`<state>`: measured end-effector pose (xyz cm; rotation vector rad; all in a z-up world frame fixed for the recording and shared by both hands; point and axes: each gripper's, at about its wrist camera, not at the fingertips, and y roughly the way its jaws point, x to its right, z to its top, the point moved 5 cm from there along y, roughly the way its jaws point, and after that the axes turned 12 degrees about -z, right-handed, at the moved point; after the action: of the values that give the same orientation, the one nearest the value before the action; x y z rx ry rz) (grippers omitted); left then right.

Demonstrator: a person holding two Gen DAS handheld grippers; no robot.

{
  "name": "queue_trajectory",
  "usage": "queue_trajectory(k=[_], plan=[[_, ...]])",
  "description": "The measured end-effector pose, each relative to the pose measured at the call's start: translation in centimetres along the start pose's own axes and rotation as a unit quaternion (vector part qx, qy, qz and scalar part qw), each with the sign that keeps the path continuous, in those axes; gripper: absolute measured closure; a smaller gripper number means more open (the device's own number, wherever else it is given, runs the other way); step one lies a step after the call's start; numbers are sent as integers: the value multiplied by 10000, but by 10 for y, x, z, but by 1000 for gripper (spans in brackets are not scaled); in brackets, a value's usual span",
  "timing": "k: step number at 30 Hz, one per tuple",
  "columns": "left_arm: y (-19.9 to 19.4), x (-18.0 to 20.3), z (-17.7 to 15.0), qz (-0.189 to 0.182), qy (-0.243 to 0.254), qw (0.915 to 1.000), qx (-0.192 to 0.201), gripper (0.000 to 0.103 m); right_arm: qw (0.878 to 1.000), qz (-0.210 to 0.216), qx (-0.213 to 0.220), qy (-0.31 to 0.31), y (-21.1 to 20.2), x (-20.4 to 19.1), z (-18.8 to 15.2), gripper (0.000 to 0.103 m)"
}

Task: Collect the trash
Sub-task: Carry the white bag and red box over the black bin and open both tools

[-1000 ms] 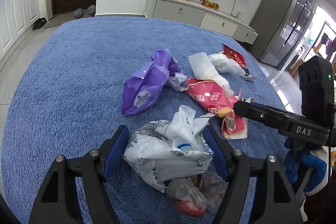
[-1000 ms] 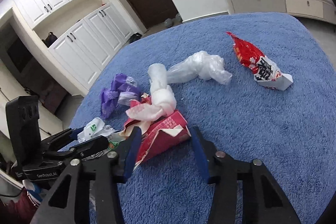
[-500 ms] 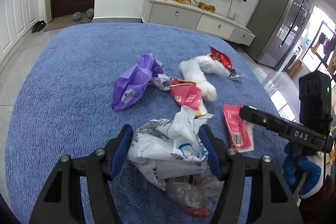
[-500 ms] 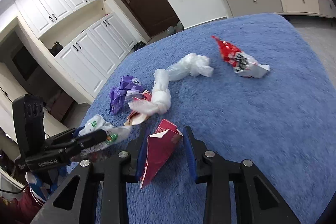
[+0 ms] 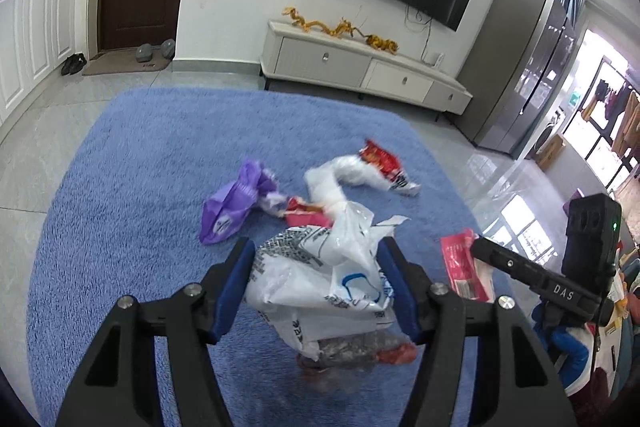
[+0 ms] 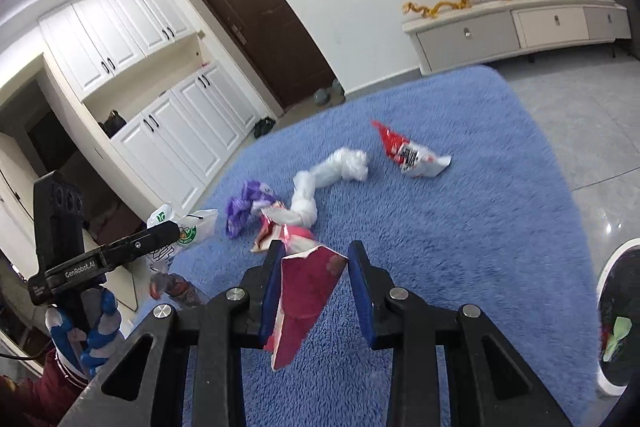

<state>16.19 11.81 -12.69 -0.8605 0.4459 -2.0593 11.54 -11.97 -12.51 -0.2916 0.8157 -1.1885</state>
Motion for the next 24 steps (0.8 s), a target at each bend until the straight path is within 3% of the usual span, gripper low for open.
queue_trajectory(k=[14,21,24], plan=[[11,73,20,-255,466,9986,33,42,9981,-5,559,257,-52,28,7,73],[57,138,33,-685,869,9935,-269,42,9925,-317,1014,602,-89,76,19,73],[91,172,33,-890,1053,9890,-534,42,9871,-663,1203,827,-107,112,21,73]])
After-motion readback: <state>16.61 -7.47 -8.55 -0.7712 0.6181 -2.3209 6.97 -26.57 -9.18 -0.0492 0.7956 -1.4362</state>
